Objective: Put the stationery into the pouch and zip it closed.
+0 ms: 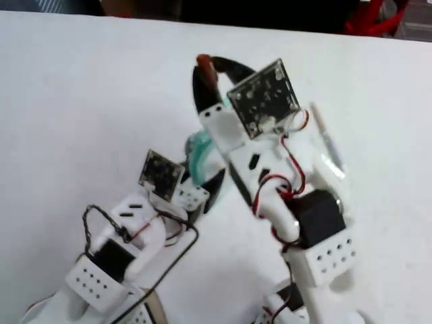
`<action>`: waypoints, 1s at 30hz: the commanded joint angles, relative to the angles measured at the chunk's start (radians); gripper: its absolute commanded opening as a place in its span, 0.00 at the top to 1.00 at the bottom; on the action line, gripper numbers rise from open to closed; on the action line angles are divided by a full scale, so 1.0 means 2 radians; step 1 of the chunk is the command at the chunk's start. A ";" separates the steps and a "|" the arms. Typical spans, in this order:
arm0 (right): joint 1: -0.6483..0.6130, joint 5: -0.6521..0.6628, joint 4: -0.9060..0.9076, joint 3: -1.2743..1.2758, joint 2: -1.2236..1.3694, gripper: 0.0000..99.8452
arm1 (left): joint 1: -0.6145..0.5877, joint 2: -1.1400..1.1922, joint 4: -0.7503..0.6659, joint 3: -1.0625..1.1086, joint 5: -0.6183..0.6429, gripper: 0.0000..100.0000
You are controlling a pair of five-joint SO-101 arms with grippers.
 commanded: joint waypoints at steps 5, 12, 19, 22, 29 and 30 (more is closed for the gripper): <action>-0.006 0.004 0.020 0.001 -0.012 0.98 | -0.004 -0.003 -0.010 0.000 -0.005 0.84; 0.012 0.001 0.023 0.002 -0.013 0.98 | -0.004 -0.003 -0.010 0.000 -0.005 0.84; 0.013 0.003 0.040 0.004 -0.015 0.88 | -0.004 -0.003 -0.010 0.000 -0.005 0.84; 0.014 0.003 0.040 0.004 -0.016 0.88 | -0.004 -0.003 -0.010 0.000 -0.005 0.84; 0.015 0.002 0.040 0.002 -0.016 0.88 | -0.004 -0.002 -0.010 0.000 -0.005 0.84; 0.016 0.002 0.040 0.002 -0.016 0.88 | -0.004 -0.002 -0.010 0.000 -0.005 0.84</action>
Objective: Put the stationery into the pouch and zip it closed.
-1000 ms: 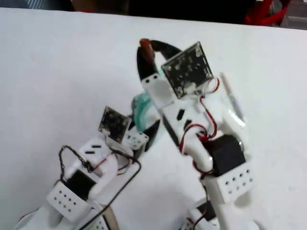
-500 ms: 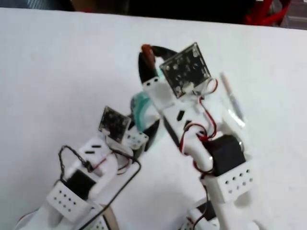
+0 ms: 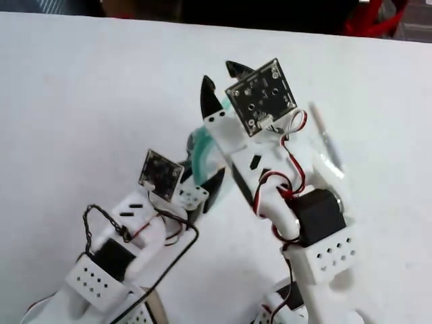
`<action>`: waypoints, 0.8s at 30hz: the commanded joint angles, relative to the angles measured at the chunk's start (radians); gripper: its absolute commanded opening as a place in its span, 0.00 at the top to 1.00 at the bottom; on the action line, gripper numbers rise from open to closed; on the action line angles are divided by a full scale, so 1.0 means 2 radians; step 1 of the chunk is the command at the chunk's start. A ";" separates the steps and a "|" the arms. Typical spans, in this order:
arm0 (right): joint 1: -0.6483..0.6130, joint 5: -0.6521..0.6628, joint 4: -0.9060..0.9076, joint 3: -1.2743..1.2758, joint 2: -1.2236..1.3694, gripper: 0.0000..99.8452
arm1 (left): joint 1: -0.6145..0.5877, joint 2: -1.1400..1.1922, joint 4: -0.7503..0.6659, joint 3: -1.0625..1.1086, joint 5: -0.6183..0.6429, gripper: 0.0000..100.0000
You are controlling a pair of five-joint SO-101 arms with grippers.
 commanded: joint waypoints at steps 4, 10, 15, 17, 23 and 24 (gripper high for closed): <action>0.005 0.005 0.002 -0.005 -0.016 0.88 | -0.003 -0.002 -0.010 0.000 -0.005 0.84; 0.045 0.026 -0.011 -0.015 -0.013 0.88 | -0.003 -0.003 -0.009 0.000 -0.005 0.84; 0.171 0.035 -0.013 -0.036 0.026 0.88 | -0.002 -0.003 -0.008 0.001 -0.006 0.84; 0.221 0.027 -0.013 -0.047 0.066 0.88 | 0.000 -0.001 -0.010 0.001 -0.006 0.84; 0.326 0.022 0.003 -0.133 0.244 0.88 | 0.000 -0.003 -0.011 0.008 -0.008 0.84; 0.334 0.022 0.016 -0.152 0.277 0.88 | 0.000 -0.003 -0.011 0.008 -0.008 0.84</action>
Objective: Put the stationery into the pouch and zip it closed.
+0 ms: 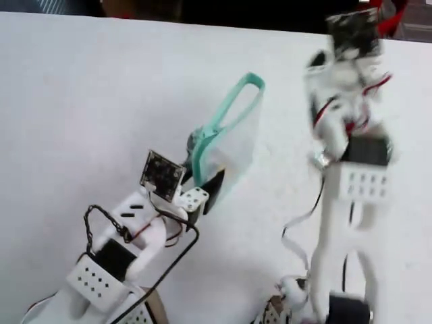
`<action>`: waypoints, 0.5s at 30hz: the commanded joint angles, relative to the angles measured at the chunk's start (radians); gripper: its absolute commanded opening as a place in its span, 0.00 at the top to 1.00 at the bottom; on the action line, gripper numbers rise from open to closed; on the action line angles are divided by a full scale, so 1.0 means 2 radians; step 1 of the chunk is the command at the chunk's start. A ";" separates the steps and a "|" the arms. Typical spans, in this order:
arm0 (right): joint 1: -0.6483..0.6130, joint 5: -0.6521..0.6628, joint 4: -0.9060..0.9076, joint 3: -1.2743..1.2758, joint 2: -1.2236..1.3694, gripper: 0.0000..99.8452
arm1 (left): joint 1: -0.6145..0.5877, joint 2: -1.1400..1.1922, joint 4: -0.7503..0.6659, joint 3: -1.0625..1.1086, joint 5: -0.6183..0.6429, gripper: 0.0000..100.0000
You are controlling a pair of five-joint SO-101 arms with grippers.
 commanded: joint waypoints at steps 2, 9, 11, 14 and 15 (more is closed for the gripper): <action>0.037 -0.004 0.057 -0.101 0.133 0.88 | 0.000 -0.003 -0.011 -0.003 -0.008 0.84; 0.064 -0.001 0.214 -0.234 0.307 0.88 | 0.000 -0.003 -0.011 -0.003 -0.008 0.84; 0.075 0.000 0.244 -0.257 0.344 0.88 | 0.000 -0.003 -0.011 -0.003 -0.008 0.84; 0.088 0.000 0.273 -0.279 0.389 0.88 | 0.000 -0.003 -0.012 -0.003 -0.008 0.84; 0.092 0.000 0.280 -0.284 0.401 0.87 | 0.000 -0.003 -0.012 -0.003 -0.008 0.84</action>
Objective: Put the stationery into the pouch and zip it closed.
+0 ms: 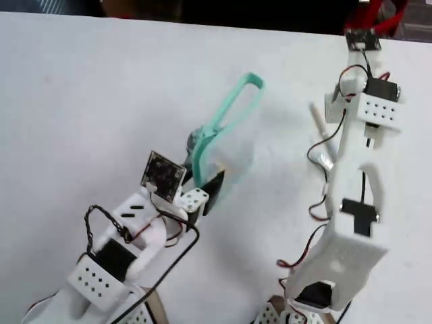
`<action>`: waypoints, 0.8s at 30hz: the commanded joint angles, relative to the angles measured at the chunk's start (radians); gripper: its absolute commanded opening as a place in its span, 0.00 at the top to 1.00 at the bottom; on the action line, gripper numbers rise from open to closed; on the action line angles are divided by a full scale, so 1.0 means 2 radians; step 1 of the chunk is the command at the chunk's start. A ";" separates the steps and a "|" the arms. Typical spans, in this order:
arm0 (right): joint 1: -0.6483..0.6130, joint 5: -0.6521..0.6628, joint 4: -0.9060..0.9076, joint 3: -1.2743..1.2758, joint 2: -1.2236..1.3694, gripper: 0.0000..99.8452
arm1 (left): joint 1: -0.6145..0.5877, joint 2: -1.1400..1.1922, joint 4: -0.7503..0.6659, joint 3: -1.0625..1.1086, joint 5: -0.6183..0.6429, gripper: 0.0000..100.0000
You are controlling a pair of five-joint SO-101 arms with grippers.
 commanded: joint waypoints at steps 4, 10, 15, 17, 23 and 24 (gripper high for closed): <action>0.032 -0.001 0.034 -0.037 0.049 0.87 | 0.000 -0.003 -0.012 -0.004 -0.005 0.84; 0.033 -0.001 0.036 -0.040 0.099 0.88 | 0.000 -0.003 -0.012 -0.003 -0.005 0.84; 0.036 -0.001 0.033 -0.074 0.155 0.88 | 0.000 -0.003 -0.012 -0.002 -0.005 0.84; 0.039 -0.001 0.033 -0.089 0.175 0.88 | 0.000 -0.001 -0.012 -0.002 -0.005 0.84; 0.047 0.044 0.033 -0.113 0.213 0.92 | 0.000 -0.001 -0.012 -0.002 -0.005 0.84; 0.049 0.054 0.033 -0.113 0.215 0.94 | 0.000 -0.001 -0.012 -0.002 -0.005 0.84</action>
